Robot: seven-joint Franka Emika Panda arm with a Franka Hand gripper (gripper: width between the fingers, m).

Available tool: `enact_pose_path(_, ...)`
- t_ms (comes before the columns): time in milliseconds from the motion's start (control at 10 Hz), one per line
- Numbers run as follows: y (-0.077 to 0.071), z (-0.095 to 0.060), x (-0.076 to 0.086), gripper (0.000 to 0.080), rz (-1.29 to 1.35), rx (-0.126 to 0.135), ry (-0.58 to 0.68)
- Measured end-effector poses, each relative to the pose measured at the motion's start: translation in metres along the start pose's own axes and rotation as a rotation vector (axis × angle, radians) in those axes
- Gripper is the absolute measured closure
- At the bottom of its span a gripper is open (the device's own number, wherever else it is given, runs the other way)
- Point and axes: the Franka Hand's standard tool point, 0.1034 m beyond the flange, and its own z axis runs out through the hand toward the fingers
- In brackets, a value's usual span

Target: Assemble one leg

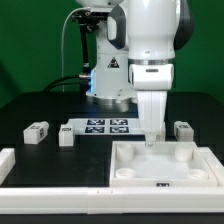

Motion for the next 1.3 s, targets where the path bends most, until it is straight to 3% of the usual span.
enact_pose_path(200, -0.004, -0.014, 0.001, 0.015, 0.051, -0.018, -0.002)
enact_pose_path(400, -0.005, -0.012, 0.001, 0.015, 0.079, -0.013, -0.001)
enact_pose_path(600, -0.006, -0.012, 0.002, 0.015, 0.275, -0.01, 0.004)
enact_pose_path(900, -0.01, -0.011, 0.0, 0.015, 0.684, 0.009, 0.022)
enact_pose_path(1300, -0.033, -0.006, 0.024, 0.015, 1.248, 0.046, 0.03)
